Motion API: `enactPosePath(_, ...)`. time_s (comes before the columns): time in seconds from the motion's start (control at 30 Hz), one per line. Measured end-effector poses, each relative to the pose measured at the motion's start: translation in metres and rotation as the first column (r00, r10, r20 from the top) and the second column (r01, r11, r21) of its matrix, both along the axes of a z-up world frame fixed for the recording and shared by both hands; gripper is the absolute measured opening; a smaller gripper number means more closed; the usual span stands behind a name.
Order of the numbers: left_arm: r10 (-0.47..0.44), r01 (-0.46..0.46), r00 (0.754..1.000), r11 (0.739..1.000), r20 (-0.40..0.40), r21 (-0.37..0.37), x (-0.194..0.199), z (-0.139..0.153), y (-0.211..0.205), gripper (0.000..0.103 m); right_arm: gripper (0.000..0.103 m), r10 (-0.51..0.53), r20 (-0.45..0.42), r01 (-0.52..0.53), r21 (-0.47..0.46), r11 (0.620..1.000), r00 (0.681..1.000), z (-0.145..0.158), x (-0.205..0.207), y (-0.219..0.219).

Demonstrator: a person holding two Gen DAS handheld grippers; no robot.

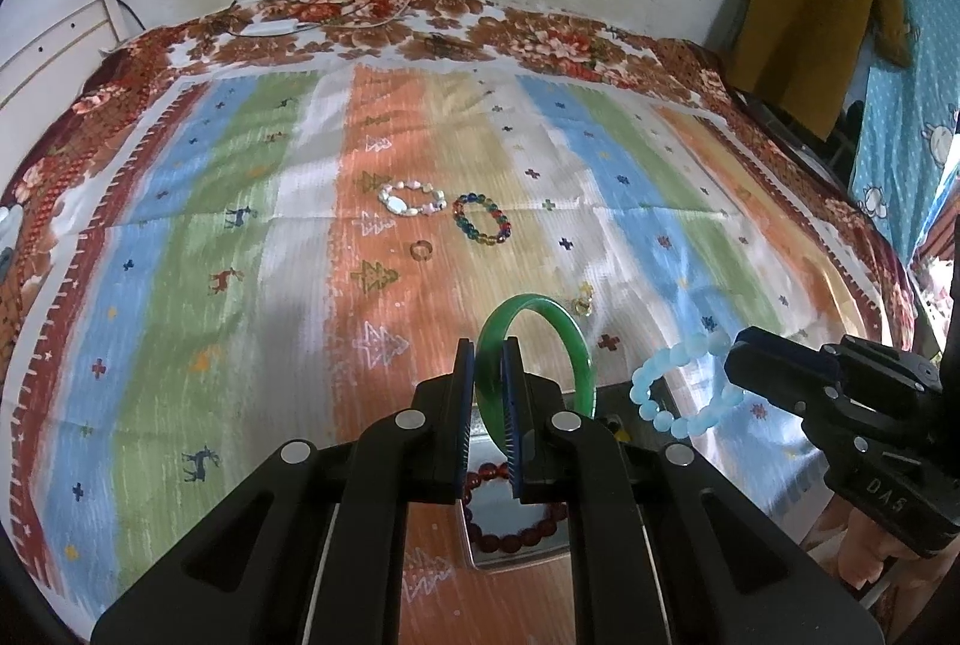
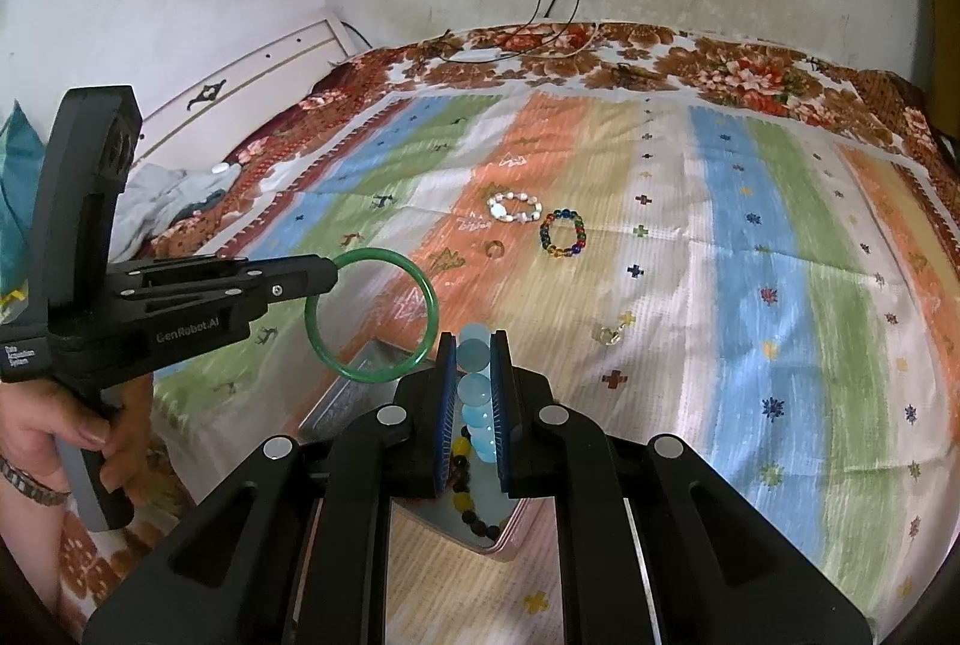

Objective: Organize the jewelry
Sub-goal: 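Lift both held bracelets and carry them over the tin box, then open both tools to drop the bangle and light blue bracelet into the tin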

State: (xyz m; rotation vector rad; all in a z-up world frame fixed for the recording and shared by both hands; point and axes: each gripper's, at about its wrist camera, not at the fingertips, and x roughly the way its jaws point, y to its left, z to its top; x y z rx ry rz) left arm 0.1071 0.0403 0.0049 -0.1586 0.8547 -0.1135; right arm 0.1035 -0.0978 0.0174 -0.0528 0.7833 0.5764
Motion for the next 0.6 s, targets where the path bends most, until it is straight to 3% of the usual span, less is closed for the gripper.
enactPosePath(0.43, -0.021, 0.021, 0.999, 1.000, -0.033, -0.010, -0.0021, -0.0060, -0.0031, 0.010, 0.013, 0.004, -0.037, -0.004, 0.014, 1.000, 0.999, -0.0029, 0.0011, -0.0005)
enactPosePath(0.5, -0.007, 0.005, 0.999, 1.000, -0.053, -0.028, 0.0009, -0.0089, -0.0001, 0.012, 0.021, -0.003, -0.038, 0.004, 0.012, 1.000, 0.999, -0.0029, 0.0016, -0.0013)
enactPosePath(0.53, -0.001, 0.000, 0.998, 1.000, -0.058, -0.029, 0.0012, -0.0093, 0.0016, 0.018, 0.034, -0.008, -0.036, 0.008, 0.015, 1.000, 0.999, -0.0023, 0.0017, -0.0021)
enactPosePath(0.6, 0.009, -0.011, 0.998, 0.999, -0.060, -0.038, 0.0016, -0.0091, 0.0056, 0.024, 0.038, -0.014, -0.036, 0.015, 0.025, 1.000, 0.999, -0.0013, 0.0028, -0.0045)
